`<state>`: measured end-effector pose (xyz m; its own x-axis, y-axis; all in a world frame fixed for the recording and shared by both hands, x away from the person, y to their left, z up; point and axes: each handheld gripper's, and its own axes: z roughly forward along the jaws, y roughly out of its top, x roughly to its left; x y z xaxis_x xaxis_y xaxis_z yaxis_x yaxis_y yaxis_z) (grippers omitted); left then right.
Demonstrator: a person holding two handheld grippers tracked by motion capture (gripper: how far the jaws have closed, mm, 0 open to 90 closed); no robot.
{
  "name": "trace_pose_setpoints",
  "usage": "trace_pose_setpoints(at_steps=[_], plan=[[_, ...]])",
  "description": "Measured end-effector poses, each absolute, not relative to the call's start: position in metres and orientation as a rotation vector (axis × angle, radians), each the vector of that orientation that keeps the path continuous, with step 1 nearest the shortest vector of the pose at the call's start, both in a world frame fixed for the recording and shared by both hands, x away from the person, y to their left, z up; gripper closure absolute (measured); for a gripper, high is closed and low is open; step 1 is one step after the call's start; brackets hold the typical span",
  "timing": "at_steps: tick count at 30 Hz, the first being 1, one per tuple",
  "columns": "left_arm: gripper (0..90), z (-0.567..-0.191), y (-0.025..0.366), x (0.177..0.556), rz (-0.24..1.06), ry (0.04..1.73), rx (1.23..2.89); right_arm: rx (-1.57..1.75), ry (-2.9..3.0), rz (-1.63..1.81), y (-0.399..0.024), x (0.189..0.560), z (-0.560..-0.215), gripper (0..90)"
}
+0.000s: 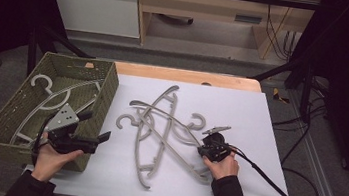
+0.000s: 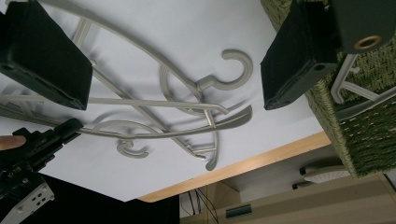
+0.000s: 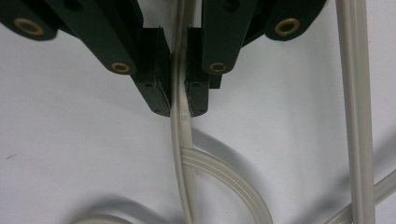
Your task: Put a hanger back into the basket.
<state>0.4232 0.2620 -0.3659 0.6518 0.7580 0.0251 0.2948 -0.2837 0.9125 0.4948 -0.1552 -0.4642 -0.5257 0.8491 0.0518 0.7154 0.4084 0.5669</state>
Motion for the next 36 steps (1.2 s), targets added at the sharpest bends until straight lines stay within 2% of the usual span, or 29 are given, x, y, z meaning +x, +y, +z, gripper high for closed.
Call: trace_pose_setpoints(at_steps=[11, 26, 36], plan=[[8.7, -0.364, 0.262, 0.422, 0.575, 0.827, 1.862, 1.399, 2.409, 0.853, -0.162, 0.493, -0.449, 82.1], [8.0, -0.362, 0.253, 0.418, 0.544, 0.796, 1.901, 1.130, 2.500, 1.042, -0.182, 0.476, -0.408, 82.3], [9.0, -0.365, 0.236, 0.416, 0.490, 0.732, 2.020, 0.873, 2.674, 1.134, -0.167, 0.458, -0.390, 82.3]])
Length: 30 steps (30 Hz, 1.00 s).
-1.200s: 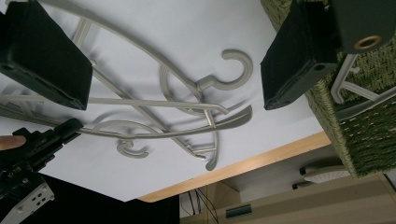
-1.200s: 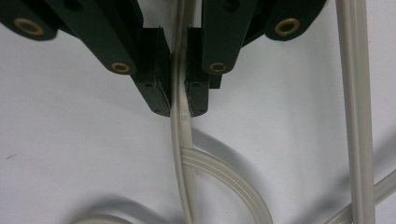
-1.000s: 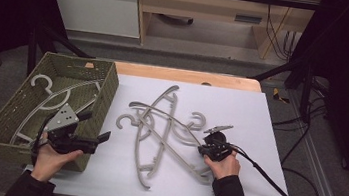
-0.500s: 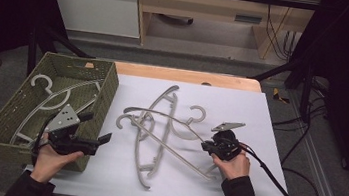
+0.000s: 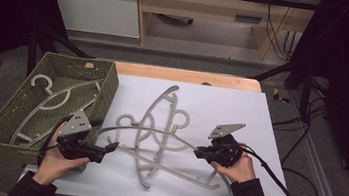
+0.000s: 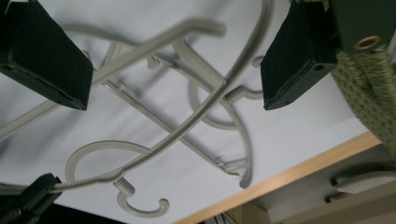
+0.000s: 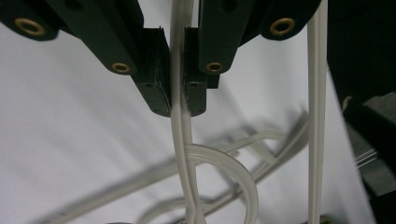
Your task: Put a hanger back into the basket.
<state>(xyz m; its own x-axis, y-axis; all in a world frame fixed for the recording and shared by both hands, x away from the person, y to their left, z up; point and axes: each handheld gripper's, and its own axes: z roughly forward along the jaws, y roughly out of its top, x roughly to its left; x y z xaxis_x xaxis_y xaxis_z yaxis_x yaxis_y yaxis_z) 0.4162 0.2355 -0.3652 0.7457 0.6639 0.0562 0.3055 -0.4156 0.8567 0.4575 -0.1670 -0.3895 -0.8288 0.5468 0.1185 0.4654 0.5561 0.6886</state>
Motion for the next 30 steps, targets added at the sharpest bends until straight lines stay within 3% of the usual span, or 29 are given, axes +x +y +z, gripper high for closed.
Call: trace_pose_setpoints(at_steps=[11, 24, 25, 30], plan=[[19.9, -0.375, 0.213, 0.412, 0.436, 0.621, 2.235, 0.618, 2.795, 1.153, -0.148, 0.441, -0.379, 82.3], [56.5, -0.387, 0.200, 0.412, 0.367, 0.560, 2.392, 0.503, 2.855, 1.125, -0.137, 0.435, -0.381, 82.2], [63.8, -0.388, 0.199, 0.412, 0.366, 0.562, 2.400, 0.513, 2.856, 1.127, -0.136, 0.434, -0.381, 82.2], [71.4, -0.391, 0.197, 0.412, 0.350, 0.564, 2.430, 0.489, 2.856, 1.135, -0.136, 0.434, -0.381, 82.2]])
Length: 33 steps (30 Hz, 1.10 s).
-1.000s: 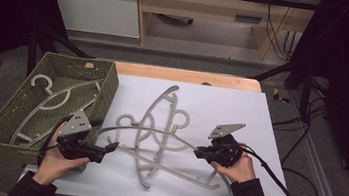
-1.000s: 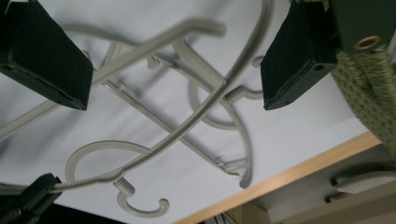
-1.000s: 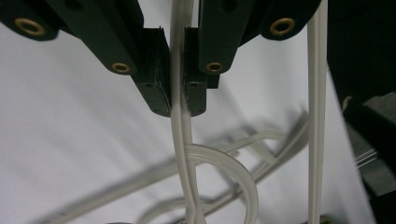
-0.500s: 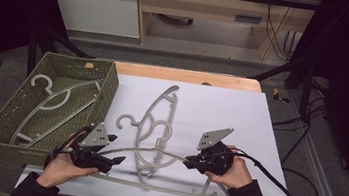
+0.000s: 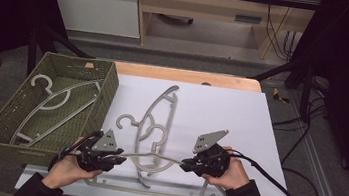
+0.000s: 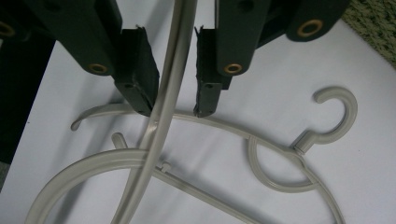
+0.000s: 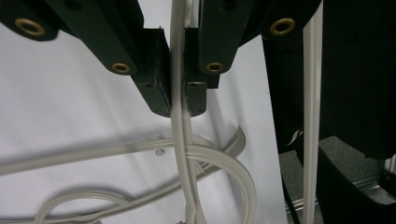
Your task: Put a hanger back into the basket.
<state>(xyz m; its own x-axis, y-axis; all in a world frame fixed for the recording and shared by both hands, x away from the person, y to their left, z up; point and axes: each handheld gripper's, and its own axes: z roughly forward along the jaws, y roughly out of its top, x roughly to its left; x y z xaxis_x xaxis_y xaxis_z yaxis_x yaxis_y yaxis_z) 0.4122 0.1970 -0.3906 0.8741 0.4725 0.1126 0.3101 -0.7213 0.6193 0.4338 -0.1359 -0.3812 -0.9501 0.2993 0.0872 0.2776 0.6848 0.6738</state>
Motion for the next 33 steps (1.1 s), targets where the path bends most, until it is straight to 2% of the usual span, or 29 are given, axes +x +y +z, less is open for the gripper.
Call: trace_pose_setpoints(at_steps=[1, 8, 14, 22, 31, 33], plan=[[74.2, -0.391, 0.197, 0.412, 0.348, 0.564, 2.431, 0.490, 2.859, 1.135, -0.136, 0.434, -0.381, 82.2], [77.1, -0.389, 0.196, 0.409, 0.330, 0.552, 2.431, 0.520, 2.844, 1.142, -0.137, 0.436, -0.382, 80.0], [79.9, -0.387, 0.190, 0.403, 0.355, 0.492, 2.425, 0.582, 2.776, 1.120, -0.139, 0.439, -0.384, 72.4], [82.4, -0.378, 0.189, 0.394, 0.367, 0.478, 2.328, 0.670, 2.679, 1.218, -0.151, 0.443, -0.379, 63.0], [82.4, -0.369, 0.203, 0.397, 0.425, 0.588, 2.216, 0.763, 2.454, 1.379, -0.169, 0.445, -0.368, 47.5], [82.5, -0.366, 0.208, 0.398, 0.449, 0.616, 2.194, 0.806, 2.378, 1.431, -0.177, 0.446, -0.366, 40.8]])
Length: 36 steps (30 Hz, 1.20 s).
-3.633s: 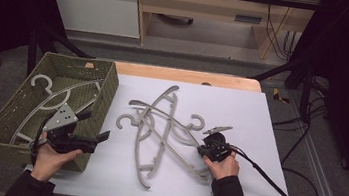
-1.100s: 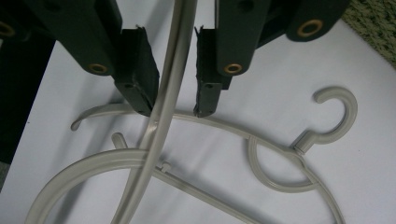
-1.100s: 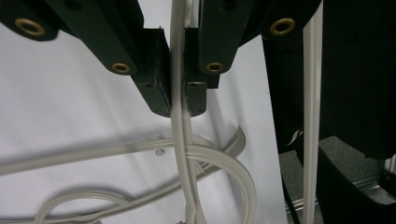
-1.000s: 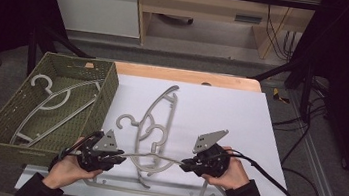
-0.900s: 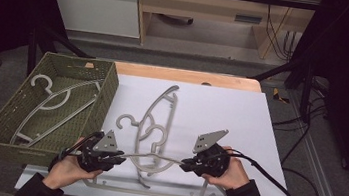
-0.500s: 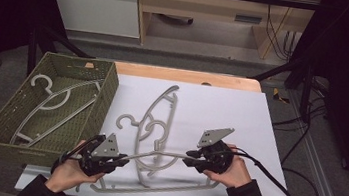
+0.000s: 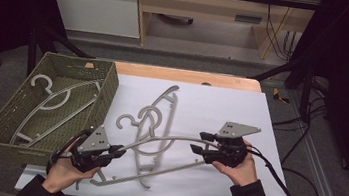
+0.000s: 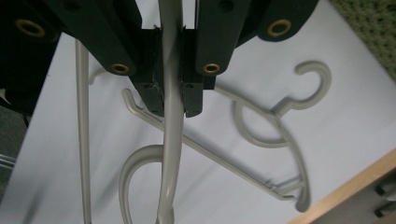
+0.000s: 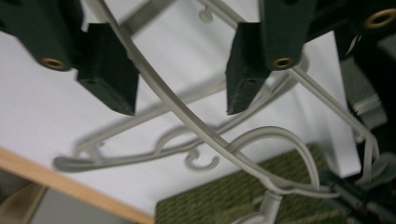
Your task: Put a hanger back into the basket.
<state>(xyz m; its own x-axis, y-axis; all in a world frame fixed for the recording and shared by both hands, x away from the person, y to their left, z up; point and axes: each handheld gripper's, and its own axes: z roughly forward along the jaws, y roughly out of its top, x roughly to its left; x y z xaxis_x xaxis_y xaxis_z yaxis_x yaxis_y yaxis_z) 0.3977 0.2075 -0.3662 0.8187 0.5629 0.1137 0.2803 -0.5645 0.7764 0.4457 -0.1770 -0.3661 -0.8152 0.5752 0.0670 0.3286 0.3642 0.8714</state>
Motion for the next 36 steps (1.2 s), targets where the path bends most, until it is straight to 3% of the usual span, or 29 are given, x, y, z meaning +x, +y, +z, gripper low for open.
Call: trace_pose_setpoints(at_steps=[4, 14, 25, 36], plan=[[82.5, -0.361, 0.217, 0.399, 0.512, 0.671, 2.155, 0.864, 2.258, 1.506, -0.192, 0.447, -0.362, 26.9], [82.4, -0.339, 0.249, 0.398, 0.604, 0.781, 2.002, 0.953, 2.131, 1.514, -0.212, 0.450, -0.361, 14.4], [82.4, -0.315, 0.287, 0.403, 0.731, 0.843, 1.905, 1.003, 2.102, 1.480, -0.221, 0.457, -0.368, 11.7], [82.3, -0.297, 0.331, 0.429, 0.733, 0.898, 1.865, 1.017, 2.090, 1.472, -0.225, 0.457, -0.368, 10.5]])
